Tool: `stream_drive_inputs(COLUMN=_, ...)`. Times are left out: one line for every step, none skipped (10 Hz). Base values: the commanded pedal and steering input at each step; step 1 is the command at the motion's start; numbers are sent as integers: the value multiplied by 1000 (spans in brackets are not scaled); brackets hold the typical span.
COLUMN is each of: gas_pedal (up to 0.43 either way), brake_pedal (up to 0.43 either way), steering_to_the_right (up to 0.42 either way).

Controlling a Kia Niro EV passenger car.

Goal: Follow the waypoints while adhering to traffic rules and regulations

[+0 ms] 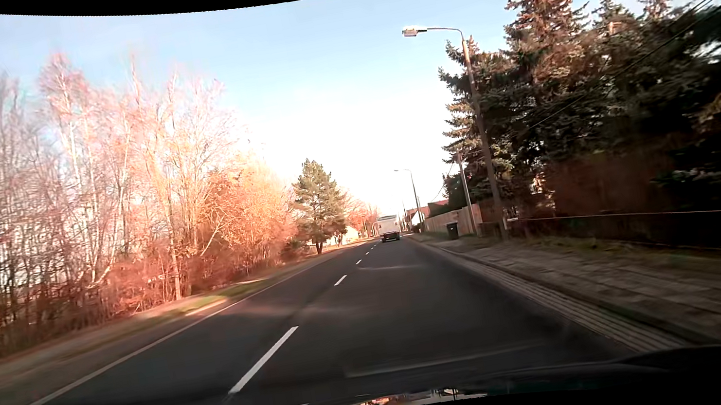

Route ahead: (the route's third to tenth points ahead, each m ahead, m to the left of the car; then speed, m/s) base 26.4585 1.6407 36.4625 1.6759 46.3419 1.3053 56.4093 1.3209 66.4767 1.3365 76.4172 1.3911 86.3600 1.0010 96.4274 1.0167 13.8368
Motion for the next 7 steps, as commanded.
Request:
stream_drive_inputs(gas_pedal=138, brake_pedal=0, steering_to_the_right=-2)
stream_drive_inputs(gas_pedal=138, brake_pedal=0, steering_to_the_right=-2)
stream_drive_inputs(gas_pedal=138, brake_pedal=0, steering_to_the_right=-2)
stream_drive_inputs(gas_pedal=138, brake_pedal=0, steering_to_the_right=-2)
stream_drive_inputs(gas_pedal=138, brake_pedal=0, steering_to_the_right=-2)
stream_drive_inputs(gas_pedal=138, brake_pedal=0, steering_to_the_right=-2)
stream_drive_inputs(gas_pedal=138, brake_pedal=0, steering_to_the_right=-2)
